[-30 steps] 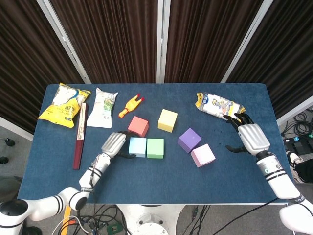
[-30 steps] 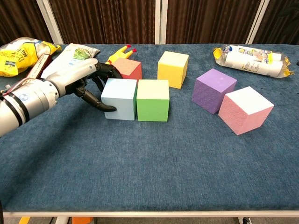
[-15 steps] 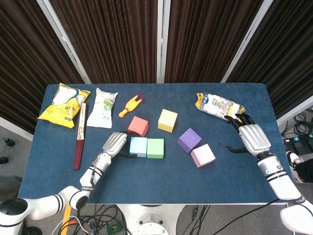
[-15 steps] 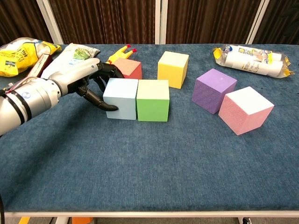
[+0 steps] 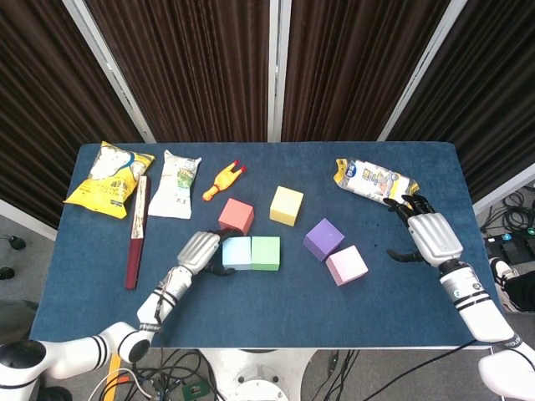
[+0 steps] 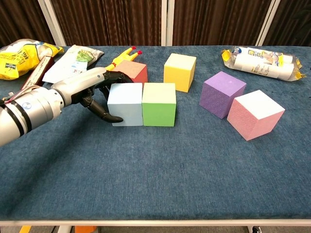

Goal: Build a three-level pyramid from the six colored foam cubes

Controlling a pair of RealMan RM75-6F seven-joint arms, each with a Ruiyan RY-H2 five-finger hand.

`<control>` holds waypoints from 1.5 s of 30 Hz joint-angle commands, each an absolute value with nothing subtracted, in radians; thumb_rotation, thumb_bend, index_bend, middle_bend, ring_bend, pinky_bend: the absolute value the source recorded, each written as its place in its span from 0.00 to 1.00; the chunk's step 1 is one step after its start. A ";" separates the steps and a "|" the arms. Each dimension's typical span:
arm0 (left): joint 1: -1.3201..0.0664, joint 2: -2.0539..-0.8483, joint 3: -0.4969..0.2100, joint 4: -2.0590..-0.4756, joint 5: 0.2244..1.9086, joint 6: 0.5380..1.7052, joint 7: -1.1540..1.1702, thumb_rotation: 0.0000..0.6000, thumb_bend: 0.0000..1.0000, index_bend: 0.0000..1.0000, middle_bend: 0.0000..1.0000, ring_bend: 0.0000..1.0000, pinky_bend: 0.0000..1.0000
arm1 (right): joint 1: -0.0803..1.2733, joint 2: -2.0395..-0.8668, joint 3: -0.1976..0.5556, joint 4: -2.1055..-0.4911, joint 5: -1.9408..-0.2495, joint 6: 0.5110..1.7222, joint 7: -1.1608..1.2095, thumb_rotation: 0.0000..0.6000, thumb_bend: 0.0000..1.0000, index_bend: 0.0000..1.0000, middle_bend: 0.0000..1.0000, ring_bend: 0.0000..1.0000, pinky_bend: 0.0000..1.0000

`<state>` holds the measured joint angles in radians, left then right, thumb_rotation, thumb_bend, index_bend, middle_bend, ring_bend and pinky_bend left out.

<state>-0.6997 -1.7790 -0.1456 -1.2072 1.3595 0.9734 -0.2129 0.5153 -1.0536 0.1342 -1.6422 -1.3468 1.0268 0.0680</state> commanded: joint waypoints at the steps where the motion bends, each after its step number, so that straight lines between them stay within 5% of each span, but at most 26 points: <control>1: -0.698 -1.778 -0.144 -1.212 1.361 0.975 -0.212 1.00 0.13 0.22 0.26 0.34 0.37 | 0.514 -1.053 0.134 -1.643 -1.347 1.027 0.068 1.00 0.10 0.11 0.23 0.06 0.06; 31: -0.701 -1.717 -0.133 -1.266 1.379 0.975 -0.188 1.00 0.11 0.14 0.16 0.25 0.33 | 0.485 -1.035 0.125 -1.669 -1.361 1.055 0.066 1.00 0.10 0.11 0.23 0.06 0.06; 45: -0.552 -1.413 -0.068 -1.575 1.432 1.180 -0.056 1.00 0.10 0.16 0.17 0.25 0.34 | 0.484 -1.021 0.085 -1.693 -1.453 1.035 0.130 1.00 0.10 0.11 0.23 0.06 0.08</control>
